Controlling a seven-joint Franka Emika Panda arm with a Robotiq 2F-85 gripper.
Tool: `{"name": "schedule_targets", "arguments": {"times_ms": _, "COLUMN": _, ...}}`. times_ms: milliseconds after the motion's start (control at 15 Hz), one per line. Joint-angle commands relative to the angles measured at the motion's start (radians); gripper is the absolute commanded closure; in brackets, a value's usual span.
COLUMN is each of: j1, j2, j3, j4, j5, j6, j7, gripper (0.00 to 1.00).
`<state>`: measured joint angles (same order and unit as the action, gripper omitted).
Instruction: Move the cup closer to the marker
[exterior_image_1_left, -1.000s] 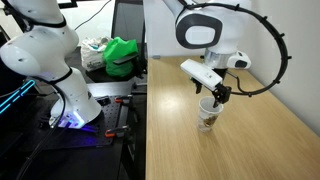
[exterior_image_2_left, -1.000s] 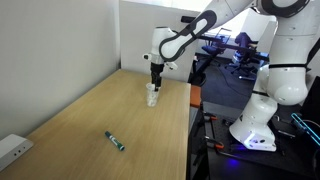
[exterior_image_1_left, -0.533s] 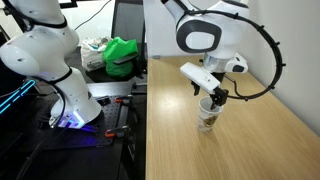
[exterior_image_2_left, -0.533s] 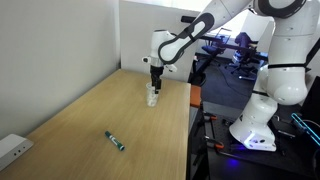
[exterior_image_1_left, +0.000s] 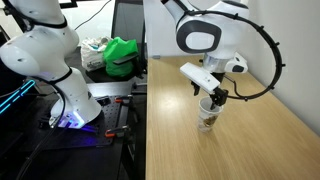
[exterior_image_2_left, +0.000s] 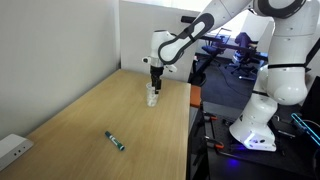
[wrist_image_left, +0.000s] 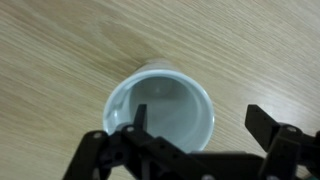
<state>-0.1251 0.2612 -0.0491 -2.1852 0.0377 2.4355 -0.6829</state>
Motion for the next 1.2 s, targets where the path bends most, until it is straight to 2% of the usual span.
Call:
{"name": "schedule_targets", "arguments": {"times_ms": 0, "j1": -0.012, "j2": -0.002, "j3": 0.014, "j4": -0.003, "j5": -0.008, "j6": 0.006, "j7": 0.009, "gripper": 0.00}}
{"name": "schedule_targets", "arguments": {"times_ms": 933, "j1": -0.020, "j2": 0.019, "j3": 0.020, "j4": -0.003, "j5": -0.005, "j6": 0.001, "j7": -0.009, "gripper": 0.00}}
{"name": "schedule_targets", "arguments": {"times_ms": 1000, "j1": -0.021, "j2": 0.020, "j3": 0.020, "j4": -0.004, "j5": -0.004, "j6": 0.003, "j7": -0.009, "gripper": 0.21}}
{"name": "schedule_targets", "arguments": {"times_ms": 1133, "j1": -0.022, "j2": 0.021, "j3": 0.020, "j4": -0.008, "j5": -0.006, "j6": 0.008, "j7": -0.009, "gripper": 0.34}}
